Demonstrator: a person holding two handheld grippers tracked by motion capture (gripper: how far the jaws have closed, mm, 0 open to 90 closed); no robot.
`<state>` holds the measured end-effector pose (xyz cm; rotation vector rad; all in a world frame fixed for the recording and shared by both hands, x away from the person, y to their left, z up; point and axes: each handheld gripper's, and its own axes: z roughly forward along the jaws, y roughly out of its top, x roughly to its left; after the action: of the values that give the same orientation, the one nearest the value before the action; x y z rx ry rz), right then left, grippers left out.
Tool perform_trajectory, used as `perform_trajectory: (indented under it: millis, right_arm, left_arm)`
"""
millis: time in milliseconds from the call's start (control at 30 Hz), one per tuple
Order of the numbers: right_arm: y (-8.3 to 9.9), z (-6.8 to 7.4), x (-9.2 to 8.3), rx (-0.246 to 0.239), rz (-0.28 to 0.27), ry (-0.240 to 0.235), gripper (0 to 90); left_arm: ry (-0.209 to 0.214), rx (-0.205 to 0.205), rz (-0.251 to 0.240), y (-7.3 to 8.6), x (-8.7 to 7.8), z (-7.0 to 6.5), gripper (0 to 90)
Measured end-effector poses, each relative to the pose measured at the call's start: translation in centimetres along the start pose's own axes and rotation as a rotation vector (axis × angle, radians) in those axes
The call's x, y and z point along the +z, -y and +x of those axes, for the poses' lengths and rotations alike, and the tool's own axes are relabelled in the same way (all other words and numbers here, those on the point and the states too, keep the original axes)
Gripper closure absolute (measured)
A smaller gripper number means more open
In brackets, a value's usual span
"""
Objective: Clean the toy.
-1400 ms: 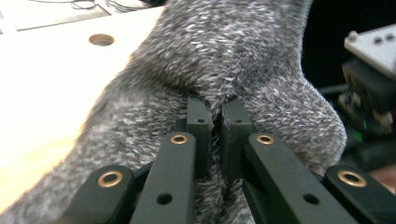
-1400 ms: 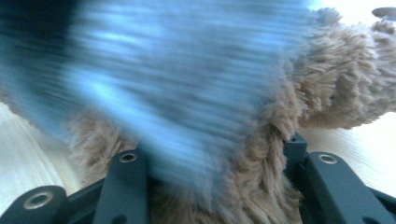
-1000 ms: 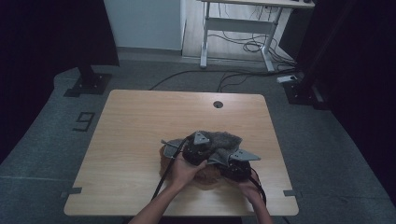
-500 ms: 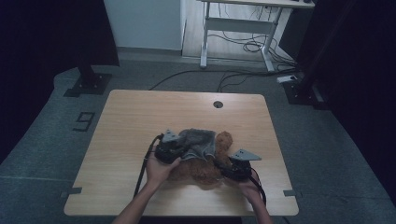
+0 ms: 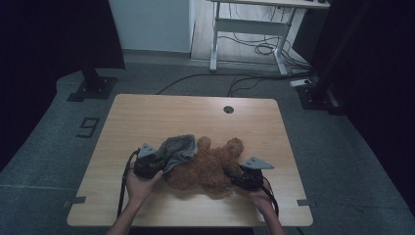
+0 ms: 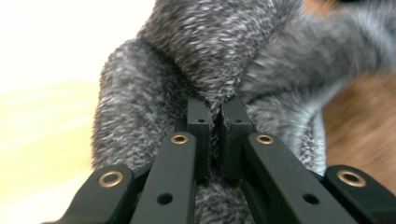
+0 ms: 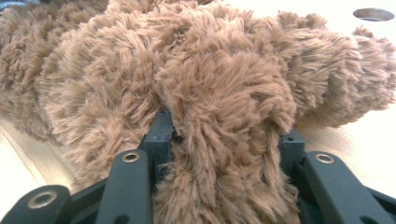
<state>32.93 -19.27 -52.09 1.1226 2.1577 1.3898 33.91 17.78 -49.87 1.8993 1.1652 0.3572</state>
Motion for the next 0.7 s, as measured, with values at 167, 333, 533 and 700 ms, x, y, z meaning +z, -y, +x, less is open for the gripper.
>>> perform_trajectory:
  millis: [167, 333, 533, 700]
  right_arm:
    - [0.1, -0.1, 0.0, 0.005, -0.007, 0.001, 53.4]
    - [0.1, -0.1, 0.1, 0.006, -0.007, 0.005, 53.4]
    - [0.0, 0.0, 0.4, 0.02, -0.014, 0.022, 53.9]
    - [0.1, -0.1, 0.4, 0.029, -0.021, 0.016, 53.9]
  left_arm:
    - [0.022, -0.053, 0.061, 2.5, 1.0, 1.6, 84.4]
    - [0.027, -0.043, -0.002, 0.8, 0.1, 1.2, 84.4]
    - [0.057, 0.035, -0.092, -3.6, -0.9, -2.1, 84.5]
    - [0.131, 0.14, -0.091, -6.7, 0.8, -7.1, 84.2]
